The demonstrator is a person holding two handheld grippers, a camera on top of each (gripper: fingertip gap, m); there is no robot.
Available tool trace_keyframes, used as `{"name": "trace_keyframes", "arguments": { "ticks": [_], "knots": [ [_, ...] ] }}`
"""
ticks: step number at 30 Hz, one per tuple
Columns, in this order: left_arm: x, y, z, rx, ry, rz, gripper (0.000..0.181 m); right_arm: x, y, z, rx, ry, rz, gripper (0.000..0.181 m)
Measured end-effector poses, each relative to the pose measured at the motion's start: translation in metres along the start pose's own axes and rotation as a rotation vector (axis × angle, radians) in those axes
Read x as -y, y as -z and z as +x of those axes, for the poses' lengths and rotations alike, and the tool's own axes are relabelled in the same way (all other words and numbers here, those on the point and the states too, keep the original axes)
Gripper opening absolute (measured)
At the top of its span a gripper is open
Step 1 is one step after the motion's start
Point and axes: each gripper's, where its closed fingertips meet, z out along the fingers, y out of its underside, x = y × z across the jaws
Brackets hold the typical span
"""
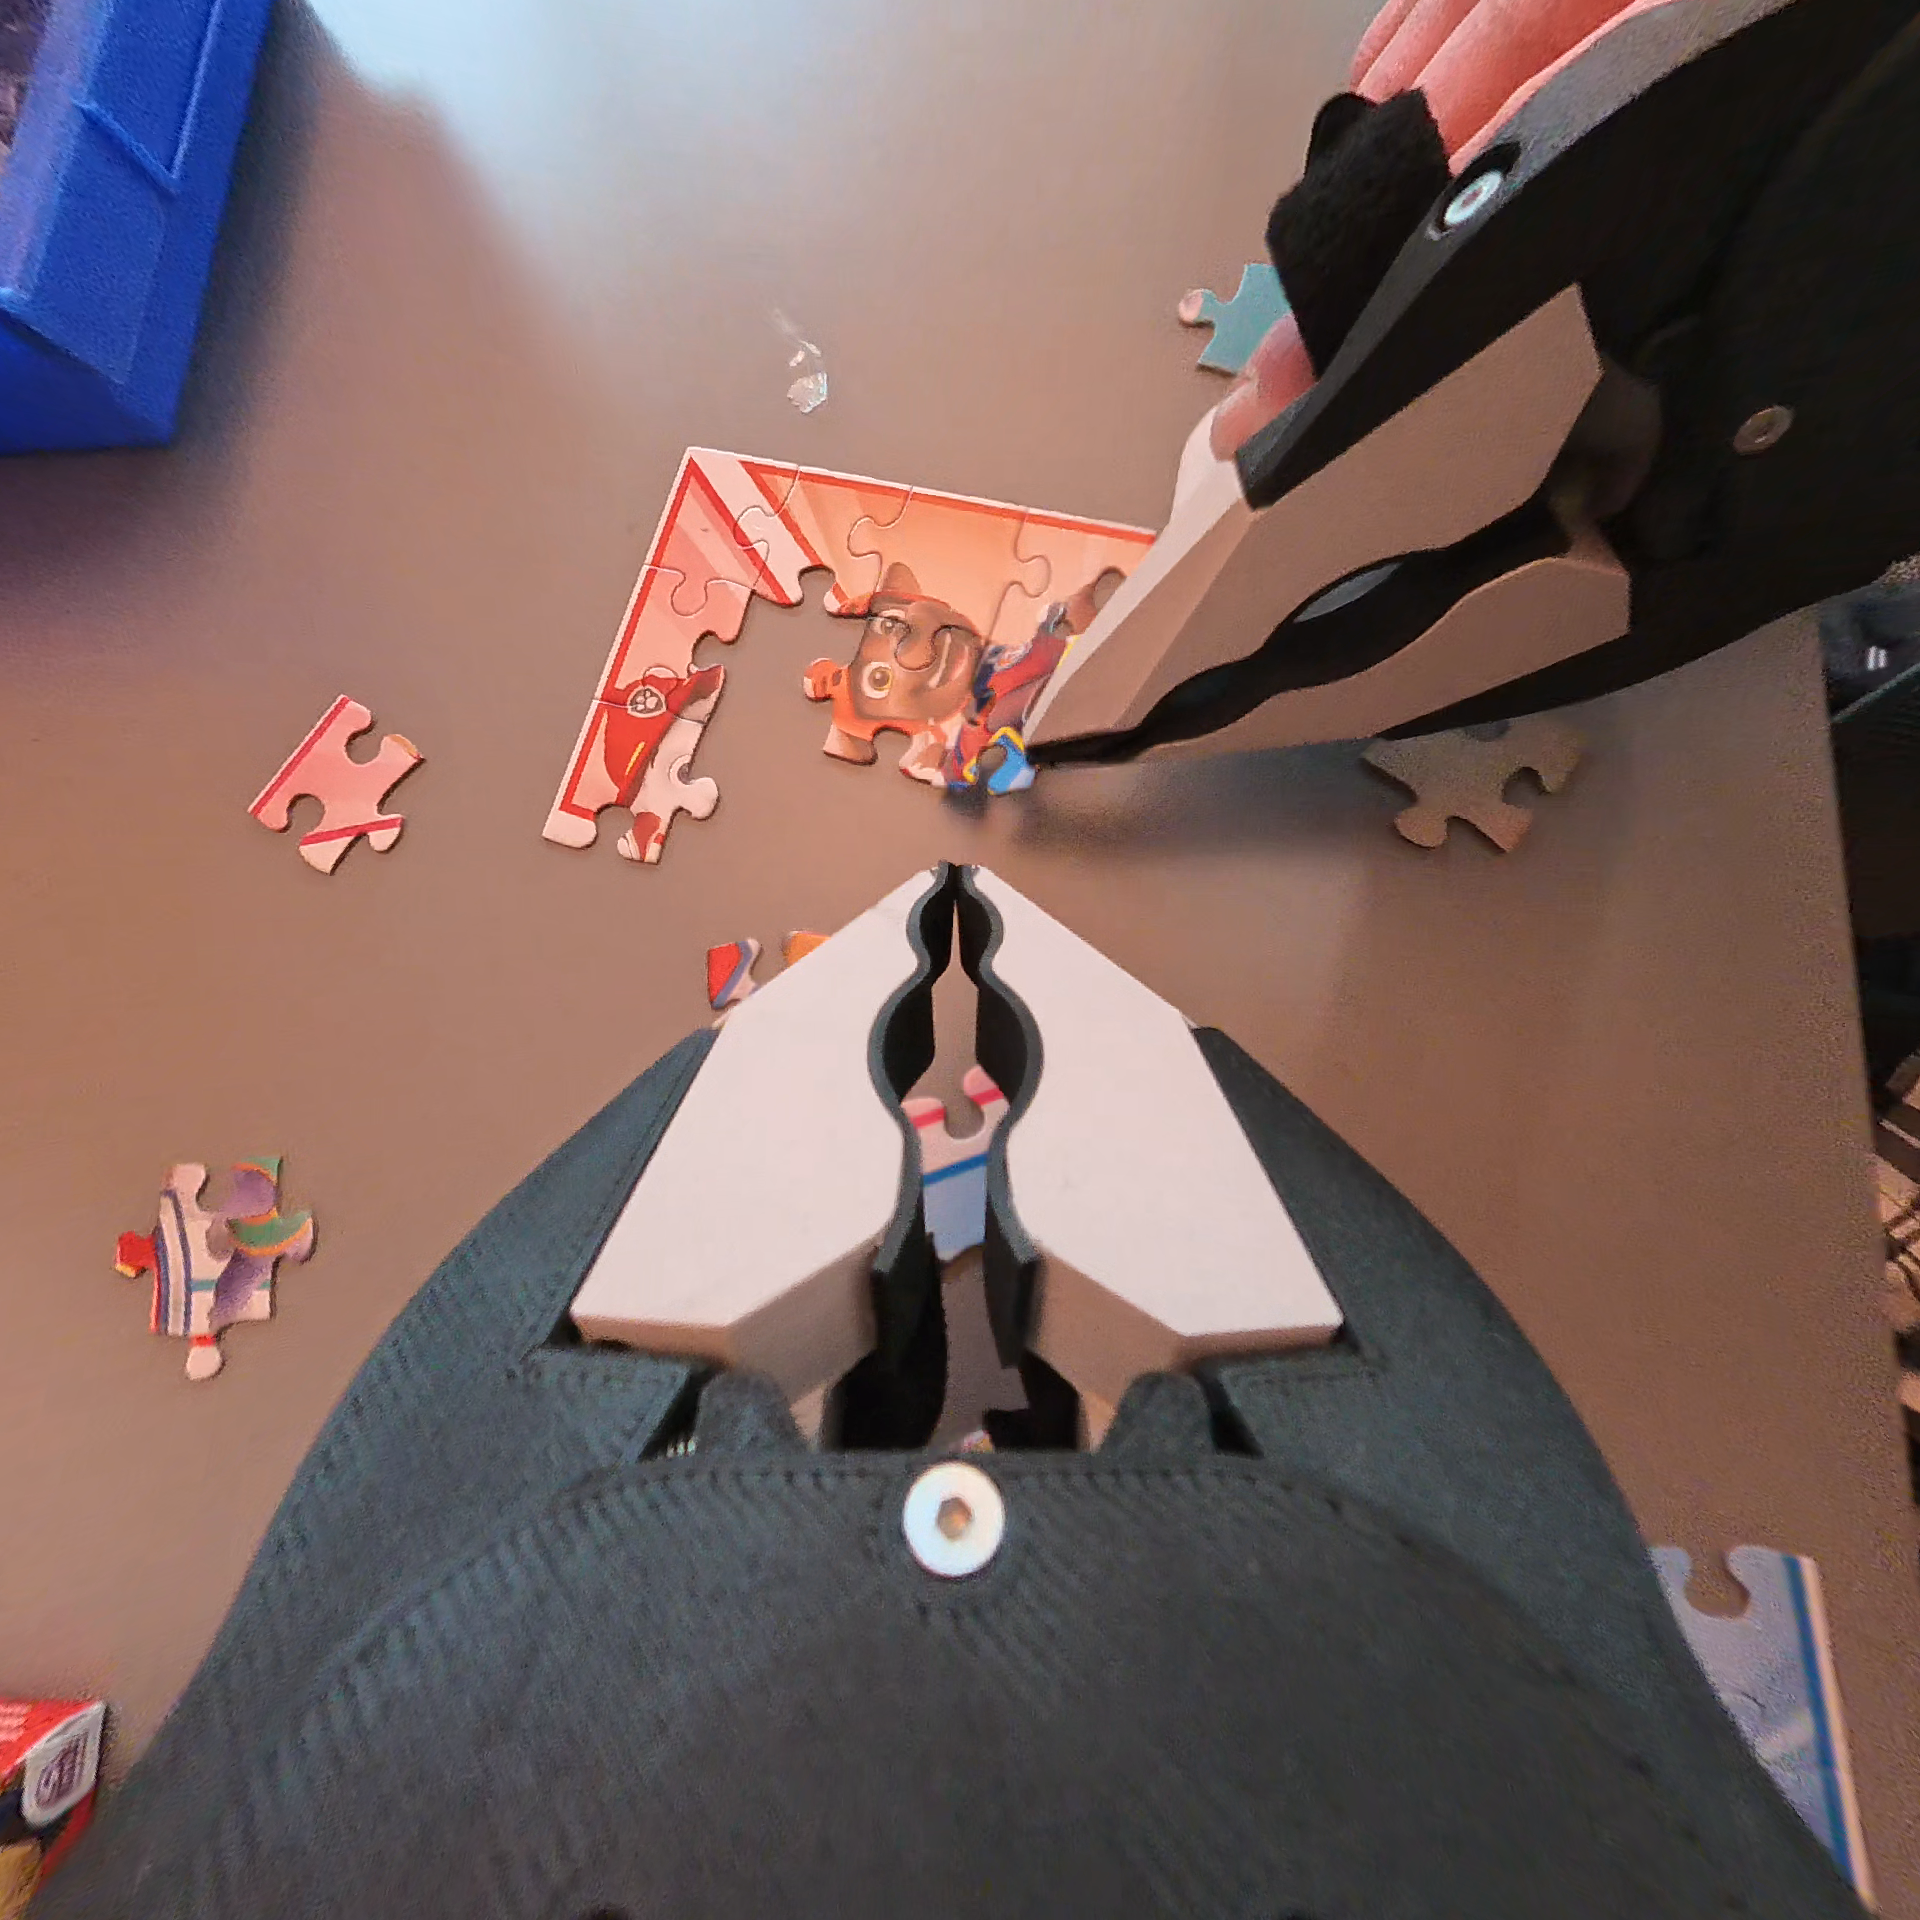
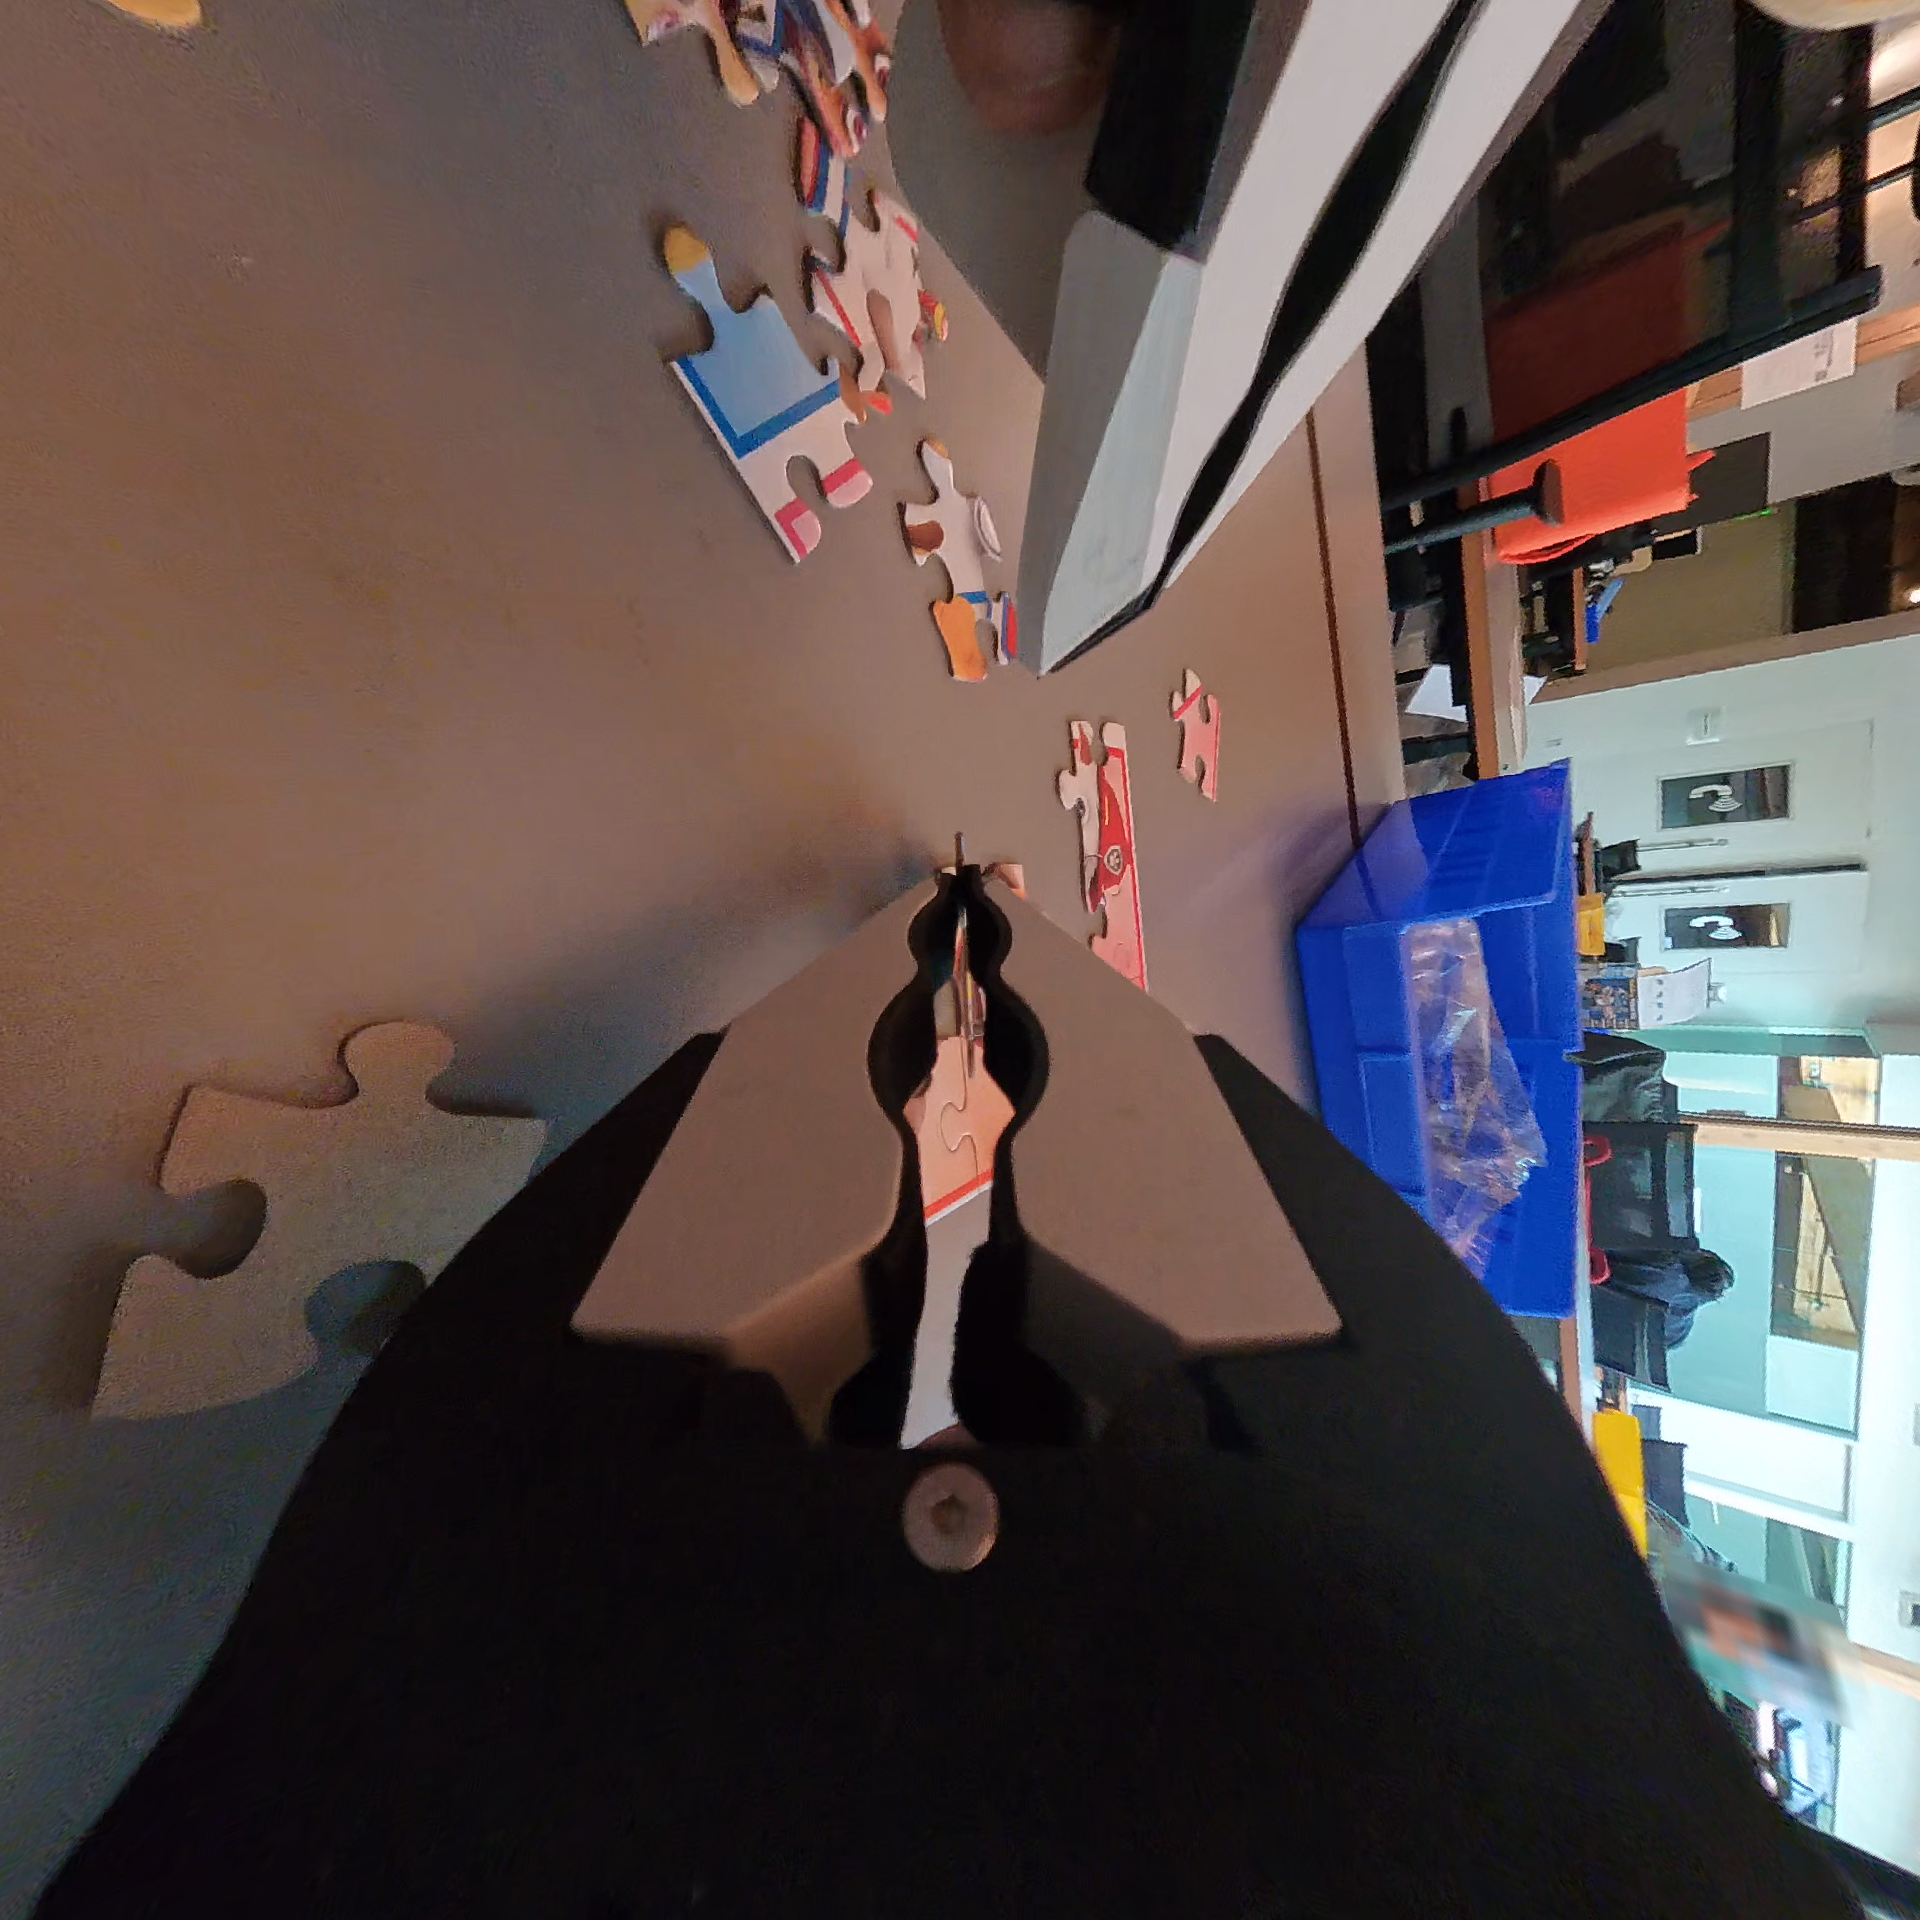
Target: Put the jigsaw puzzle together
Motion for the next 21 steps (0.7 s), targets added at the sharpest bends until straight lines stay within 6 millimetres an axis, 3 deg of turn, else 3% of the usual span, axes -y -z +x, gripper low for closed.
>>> {"name": "trace_keyframes", "arguments": {
  "ticks": [11, 21],
  "knots": [
    [0.004, -0.034, 0.002, -0.056, -0.036, -0.049, 0.0, -0.008, -0.004, -0.011, 0.074, -0.046, -0.029, 0.0],
    [0.0, -0.05, 0.004, -0.069, -0.048, -0.091, 0.0, -0.013, -0.005, -0.015, 0.091, -0.091, -0.083, 0.001]
  ]
}}
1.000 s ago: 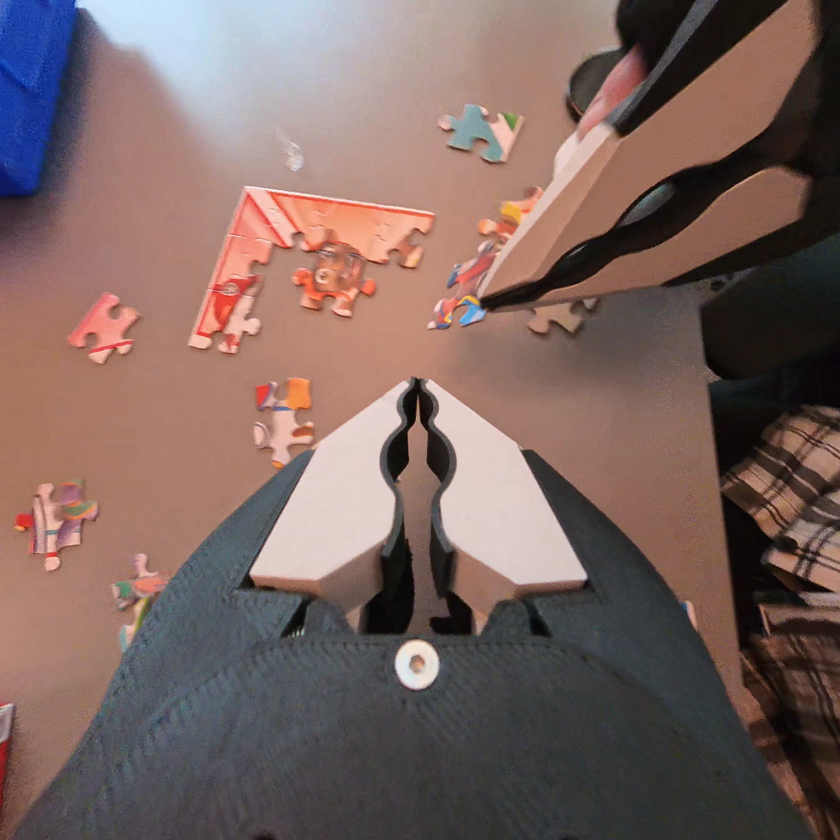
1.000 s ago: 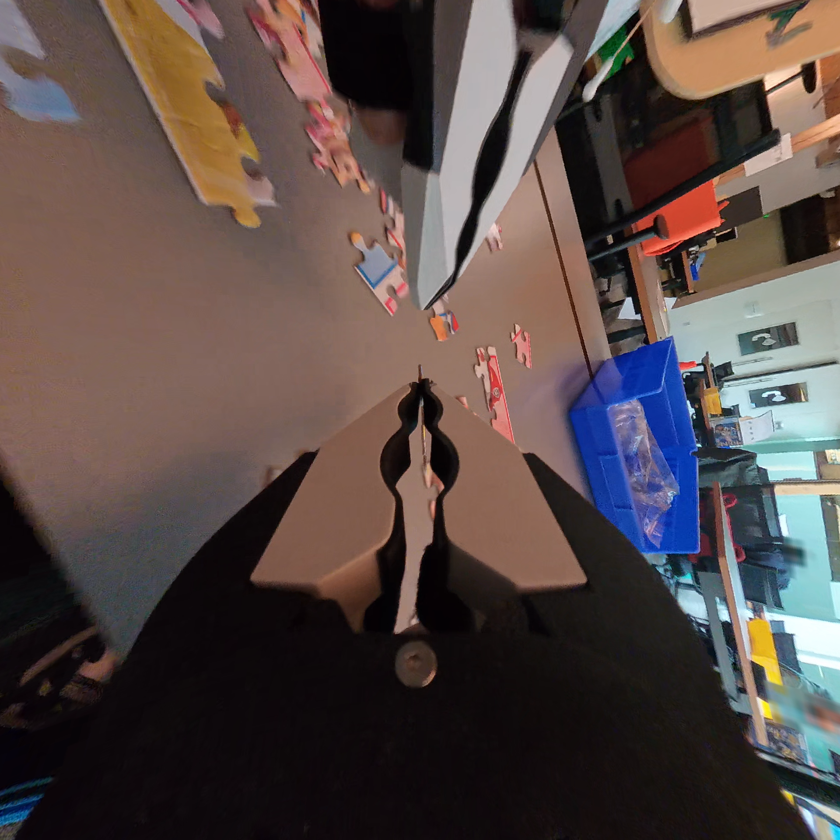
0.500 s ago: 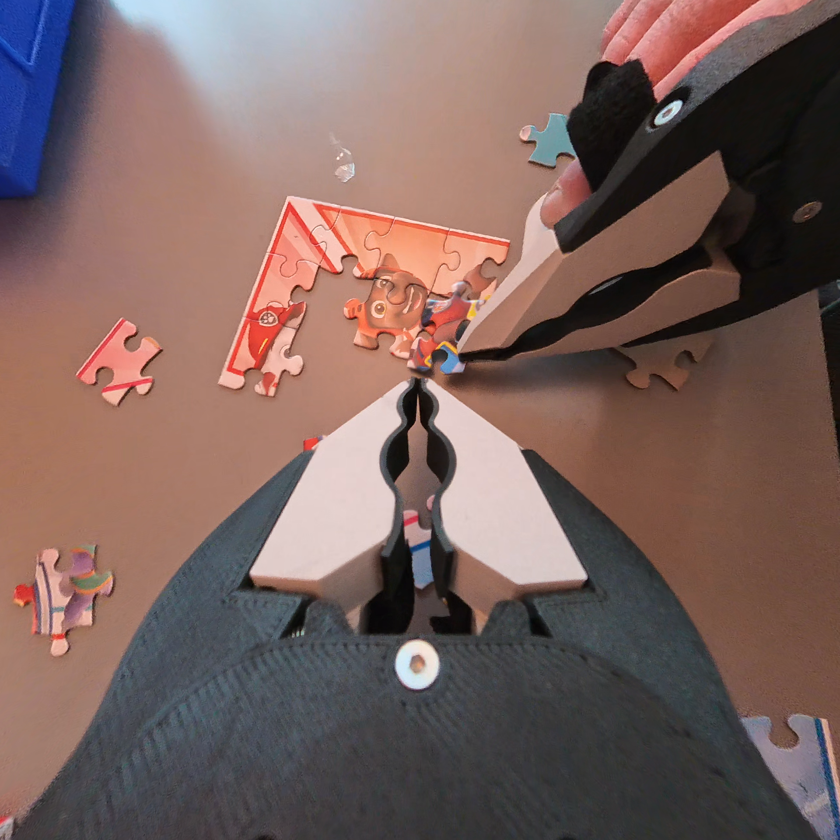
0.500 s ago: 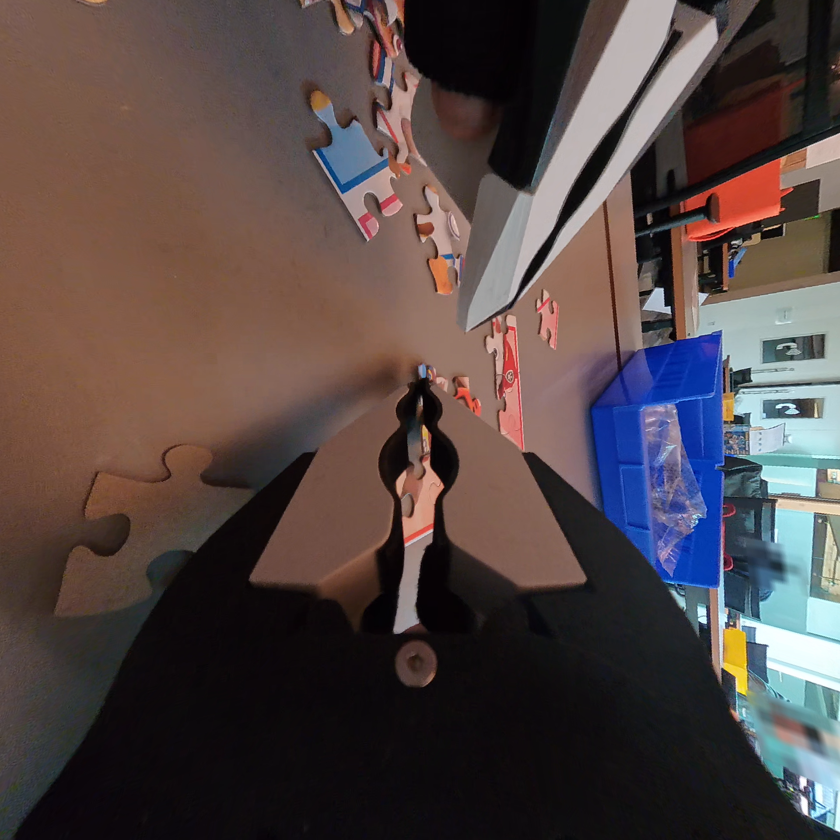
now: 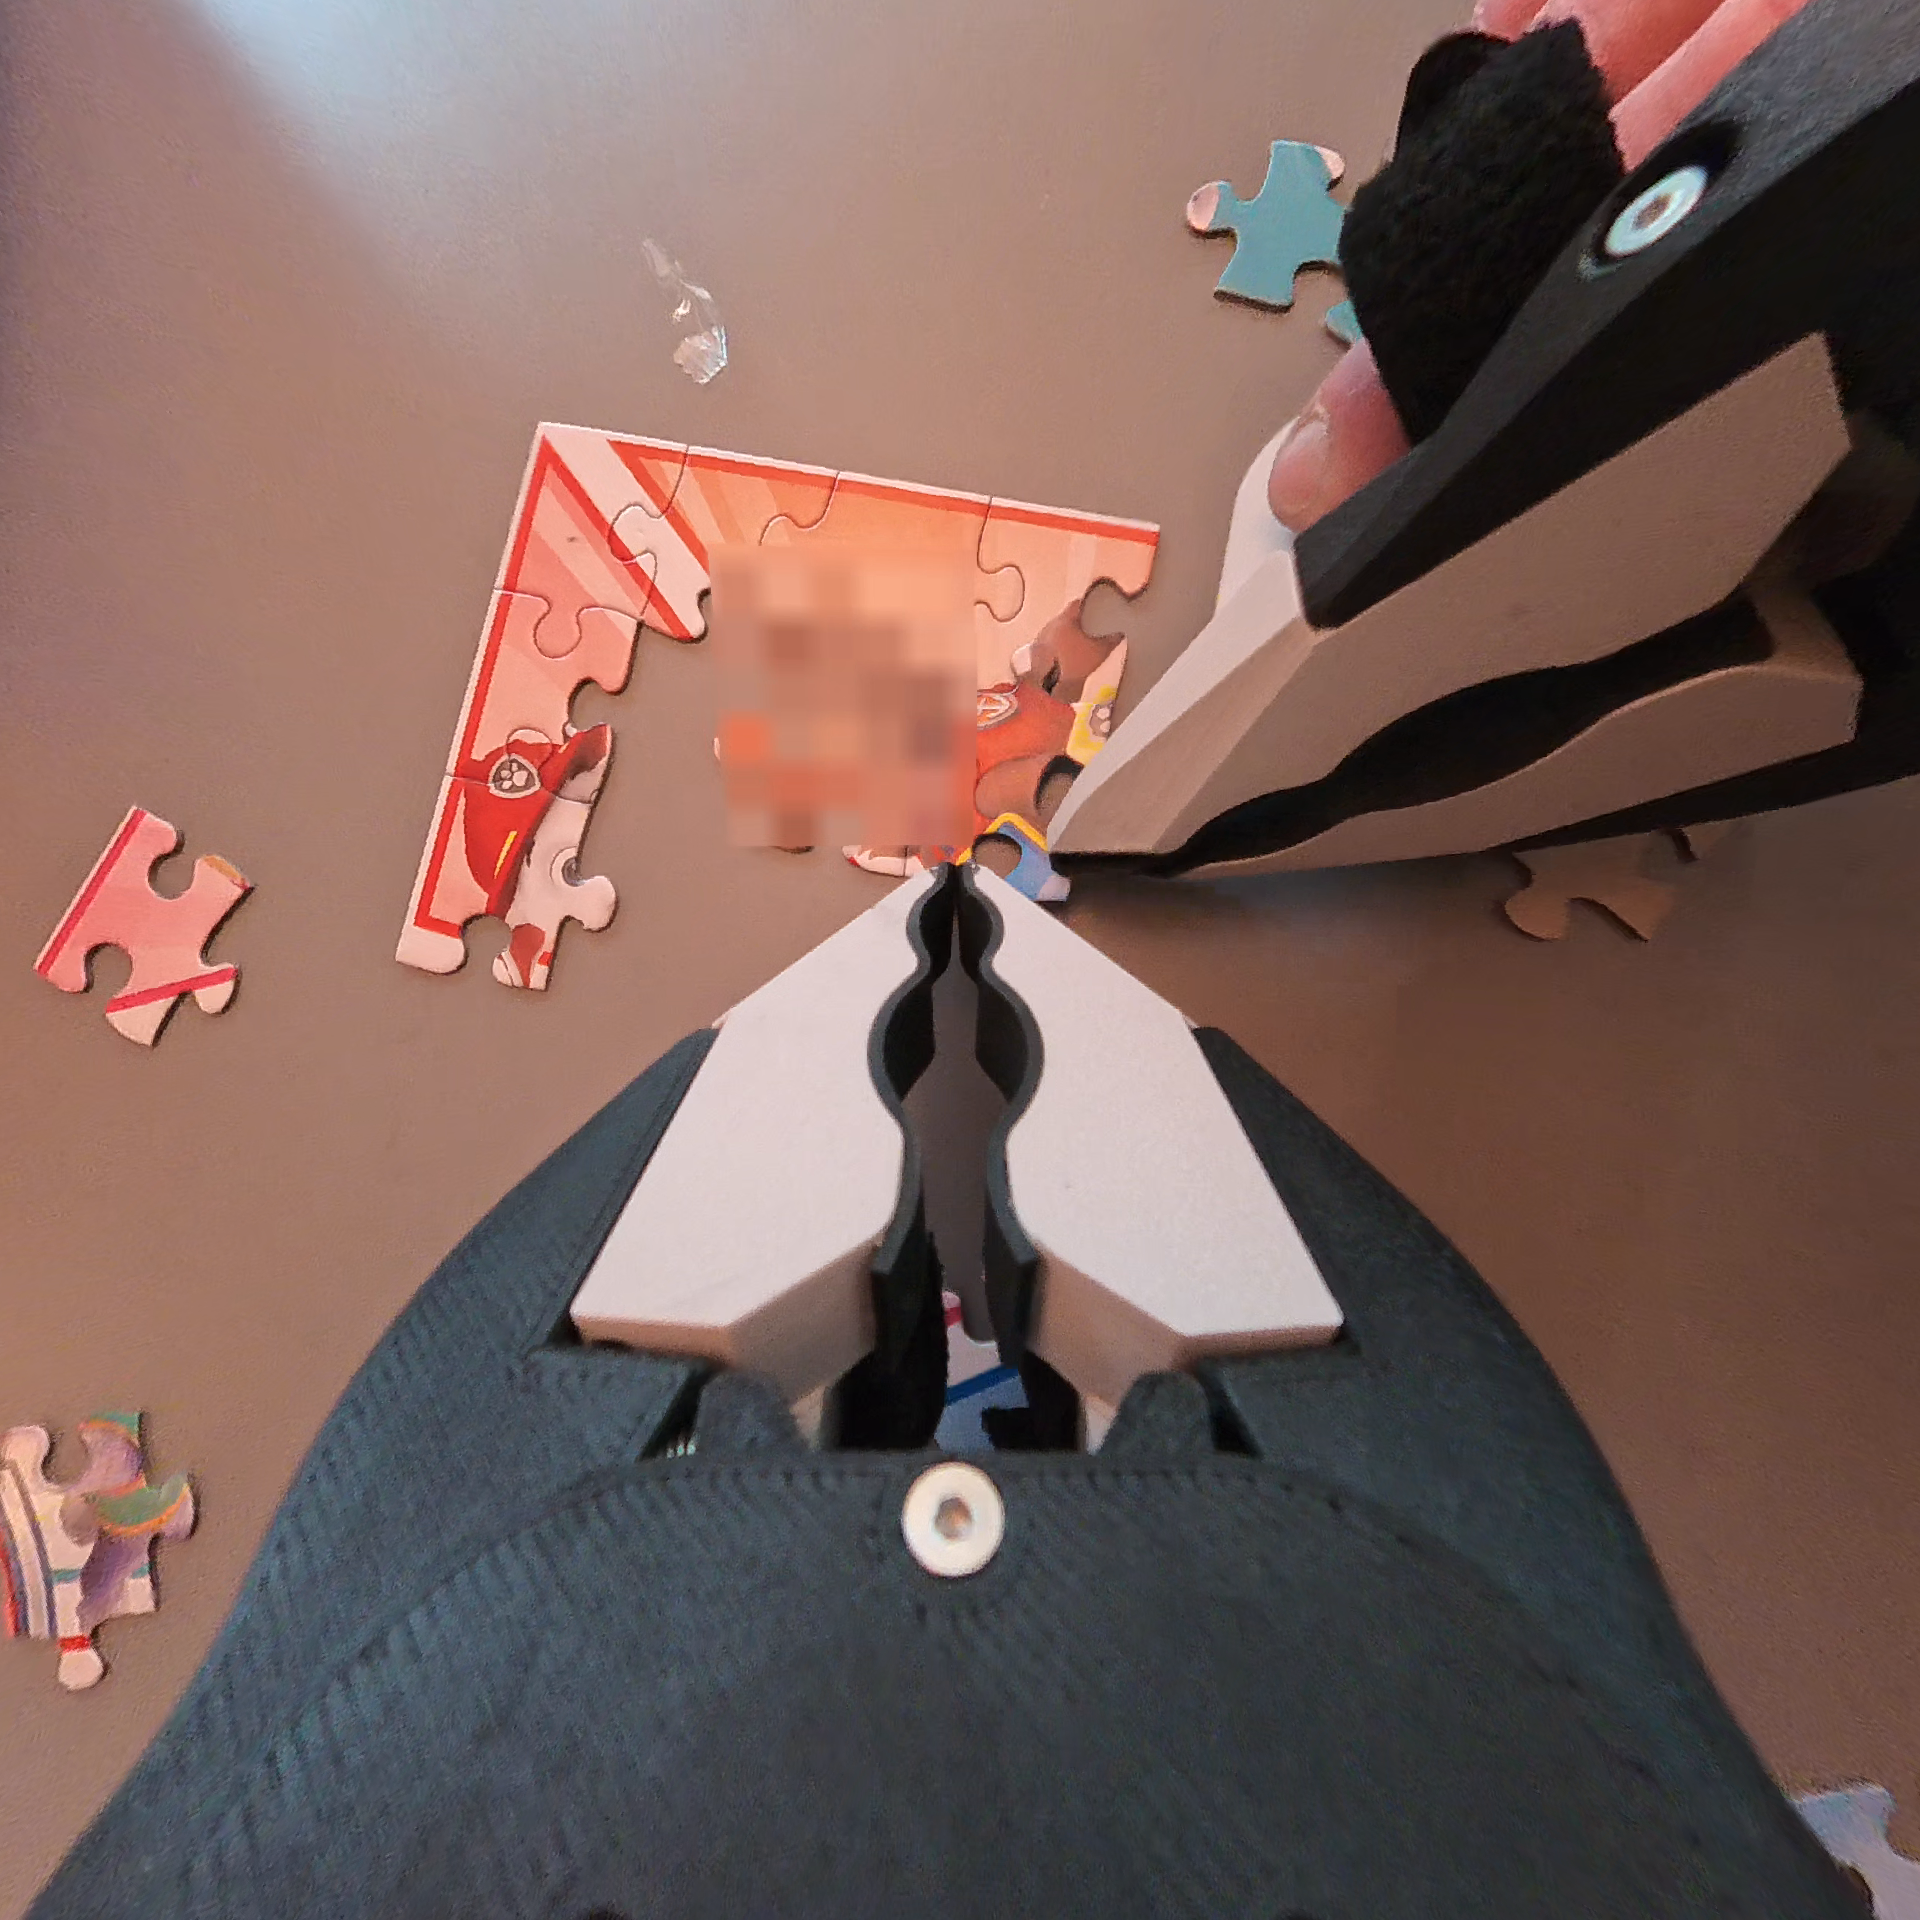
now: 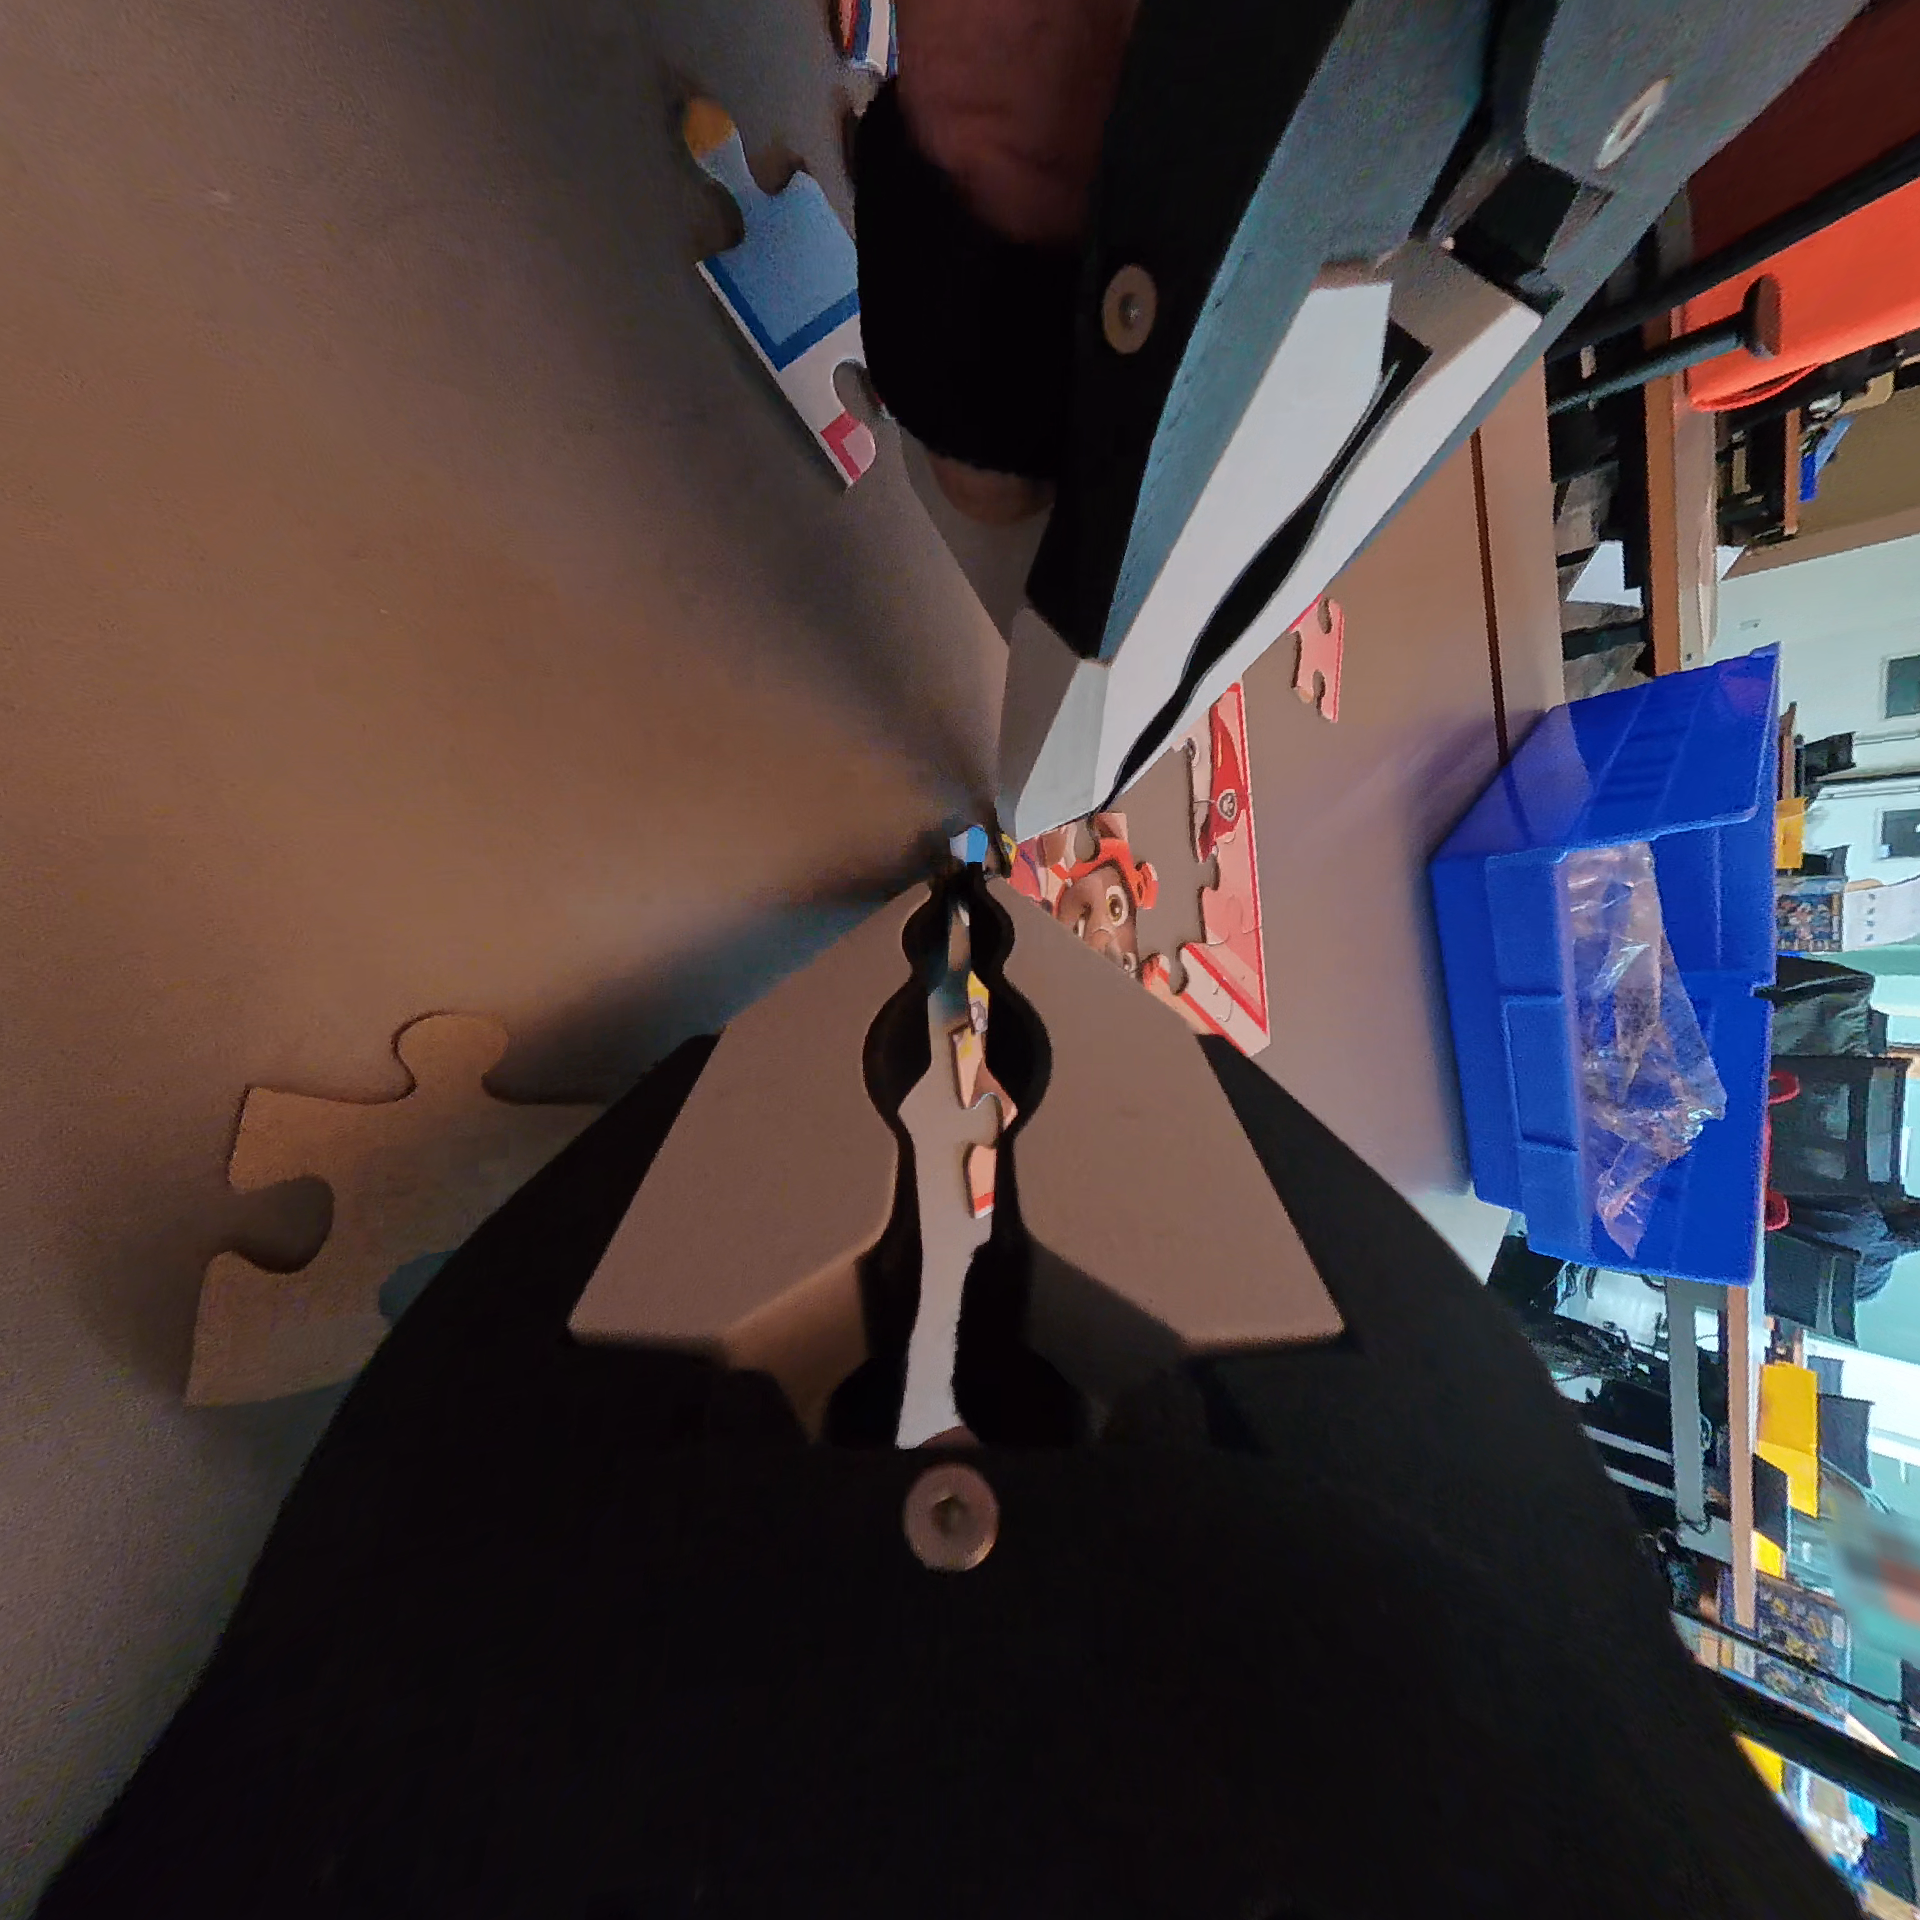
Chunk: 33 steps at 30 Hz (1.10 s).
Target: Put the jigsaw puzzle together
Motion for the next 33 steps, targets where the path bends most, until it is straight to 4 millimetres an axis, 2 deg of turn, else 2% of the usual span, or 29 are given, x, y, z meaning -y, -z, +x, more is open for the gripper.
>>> {"name": "trace_keyframes", "arguments": {
  "ticks": [7, 12, 15, 18, 21, 25, 30, 33],
  "knots": [
    [0.002, -0.002, -0.002, 0.013, -0.01, -0.01, 0.0, 0.001, -0.001, -0.001, 0.029, -0.071, 0.013, 0.002],
    [0.003, -0.004, -0.003, 0.02, -0.019, -0.017, 0.0, 0.004, 0.009, 0.0, 0.074, -0.116, 0.049, 0.021],
    [0.003, -0.004, -0.003, 0.019, -0.017, -0.013, 0.0, 0.004, 0.018, 0.011, 0.125, -0.258, 0.123, 0.013],
    [0.003, -0.004, -0.003, 0.018, -0.016, -0.011, 0.0, -0.015, 0.008, 0.026, 0.14, -0.394, 0.071, 0.0],
    [0.004, -0.005, -0.003, 0.024, -0.022, -0.015, 0.0, -0.026, -0.01, 0.019, 0.221, -0.44, 0.027, 0.0],
    [0.004, -0.005, -0.003, 0.024, -0.017, -0.011, 0.0, -0.03, -0.011, 0.022, 0.227, -0.392, -0.049, 0.0],
    [0.005, -0.006, 0.0, 0.006, -0.011, 0.014, 0.0, -0.023, -0.015, 0.02, 0.24, -0.379, -0.032, 0.0],
    [0.003, -0.004, -0.001, 0.016, -0.015, -0.001, 0.0, -0.027, -0.01, 0.032, 0.193, -0.364, -0.07, 0.0]
  ]
}}
